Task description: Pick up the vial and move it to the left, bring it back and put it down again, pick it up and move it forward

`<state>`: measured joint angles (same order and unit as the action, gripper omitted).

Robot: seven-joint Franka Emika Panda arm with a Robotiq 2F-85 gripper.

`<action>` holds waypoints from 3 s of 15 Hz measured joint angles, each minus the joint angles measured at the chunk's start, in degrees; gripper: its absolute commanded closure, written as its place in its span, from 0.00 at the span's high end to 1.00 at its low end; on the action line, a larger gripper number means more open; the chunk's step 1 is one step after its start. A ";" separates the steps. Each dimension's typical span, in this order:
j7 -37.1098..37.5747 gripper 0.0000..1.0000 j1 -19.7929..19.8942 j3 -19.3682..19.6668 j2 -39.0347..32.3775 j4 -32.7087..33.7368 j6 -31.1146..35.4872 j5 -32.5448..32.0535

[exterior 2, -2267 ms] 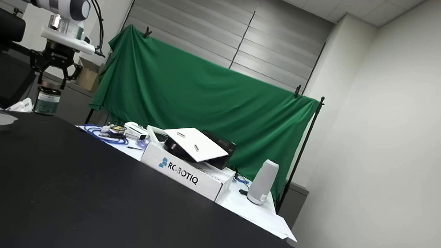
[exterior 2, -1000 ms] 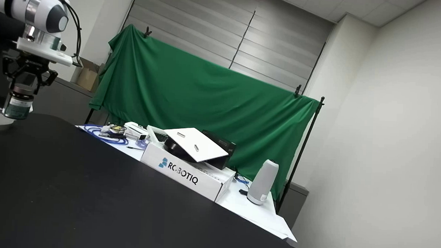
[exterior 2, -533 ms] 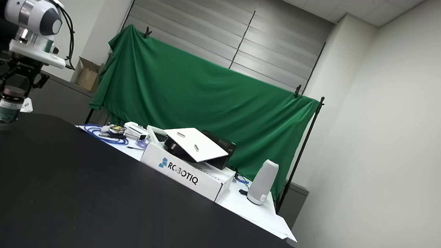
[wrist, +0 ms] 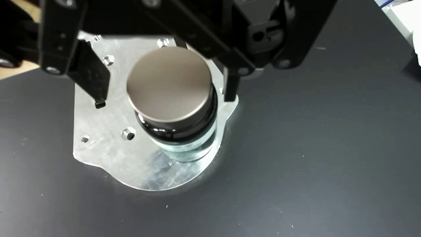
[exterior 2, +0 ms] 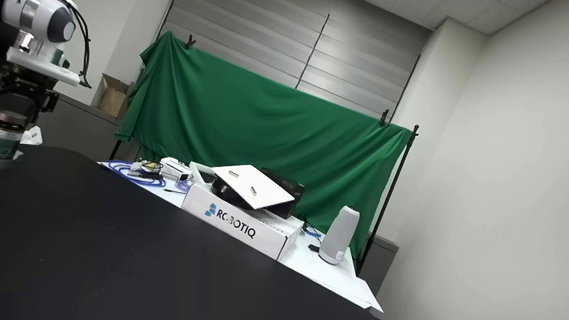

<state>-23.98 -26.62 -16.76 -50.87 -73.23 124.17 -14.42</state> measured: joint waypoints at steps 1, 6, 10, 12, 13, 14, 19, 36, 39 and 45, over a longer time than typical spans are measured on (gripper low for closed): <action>-0.03 1.00 -0.12 0.00 0.00 0.42 -0.48 0.00; -0.08 1.00 -0.51 -0.04 0.45 2.34 -1.67 -0.05; -0.08 1.00 -0.54 -0.06 1.65 2.56 -1.91 -0.05; -0.08 1.00 -0.54 -0.07 2.15 2.57 -2.30 -0.05; -0.08 1.00 -0.54 -0.07 2.31 2.57 -2.44 -0.05; -0.08 1.00 -0.54 -0.06 2.42 2.57 -2.52 -0.05; -0.08 1.00 -0.54 0.00 2.46 2.57 -2.77 -0.06; -0.11 1.00 -0.41 0.09 -0.41 2.55 -2.99 -0.05; -0.12 0.94 -0.41 0.09 -0.73 2.55 -2.99 -0.04; -0.14 0.47 -0.41 0.10 -1.21 2.55 -2.98 -0.08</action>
<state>-24.12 -27.03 -16.65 -52.08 -70.68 121.20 -14.49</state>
